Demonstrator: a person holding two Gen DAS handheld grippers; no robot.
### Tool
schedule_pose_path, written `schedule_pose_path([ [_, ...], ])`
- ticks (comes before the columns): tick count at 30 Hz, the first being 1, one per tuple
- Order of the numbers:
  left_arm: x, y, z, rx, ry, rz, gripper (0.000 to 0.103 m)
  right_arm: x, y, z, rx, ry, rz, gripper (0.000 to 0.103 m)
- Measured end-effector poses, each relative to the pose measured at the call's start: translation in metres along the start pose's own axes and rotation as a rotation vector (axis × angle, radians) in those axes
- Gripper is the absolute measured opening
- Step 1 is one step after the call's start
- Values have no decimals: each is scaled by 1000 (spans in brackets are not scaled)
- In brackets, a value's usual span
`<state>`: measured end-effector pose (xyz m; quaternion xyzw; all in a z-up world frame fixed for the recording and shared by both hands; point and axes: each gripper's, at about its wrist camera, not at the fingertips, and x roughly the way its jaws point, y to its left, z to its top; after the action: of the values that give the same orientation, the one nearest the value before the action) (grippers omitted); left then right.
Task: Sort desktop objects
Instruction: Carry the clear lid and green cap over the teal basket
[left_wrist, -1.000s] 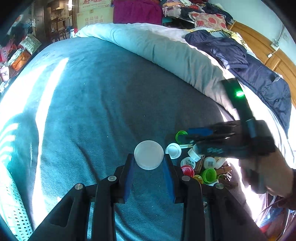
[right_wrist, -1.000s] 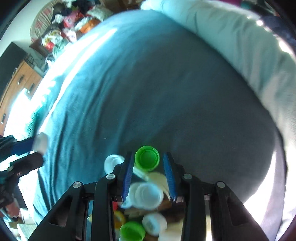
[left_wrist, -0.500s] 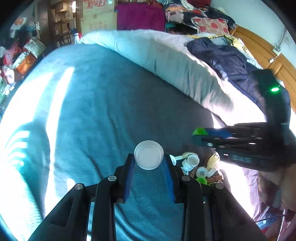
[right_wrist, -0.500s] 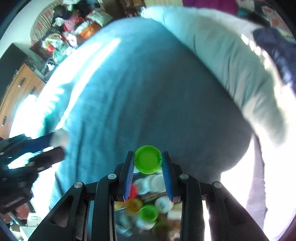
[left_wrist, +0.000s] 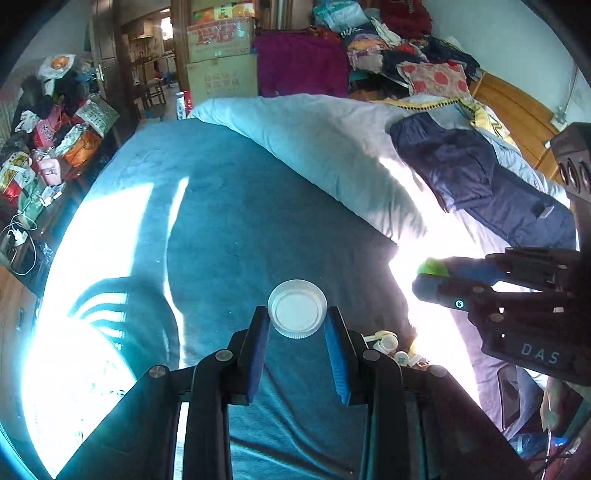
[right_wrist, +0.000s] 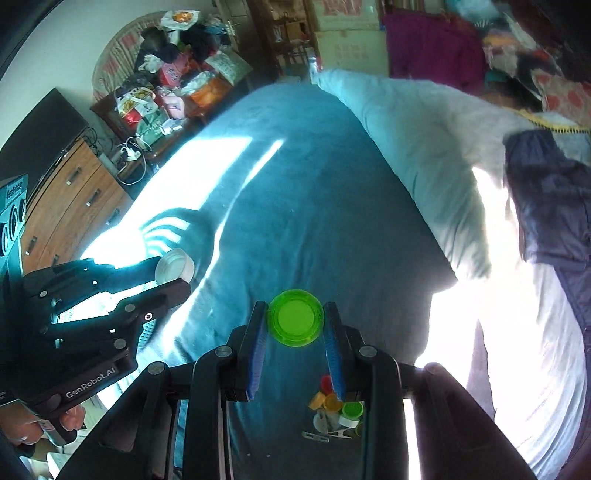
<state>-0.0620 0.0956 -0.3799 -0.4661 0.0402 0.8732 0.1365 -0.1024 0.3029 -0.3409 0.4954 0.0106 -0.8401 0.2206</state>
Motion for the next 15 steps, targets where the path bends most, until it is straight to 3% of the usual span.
schedule_pose_path([
  [15,-55,96,10,-105,-61,112,32,-9,102,47,-122,-41,79,28],
])
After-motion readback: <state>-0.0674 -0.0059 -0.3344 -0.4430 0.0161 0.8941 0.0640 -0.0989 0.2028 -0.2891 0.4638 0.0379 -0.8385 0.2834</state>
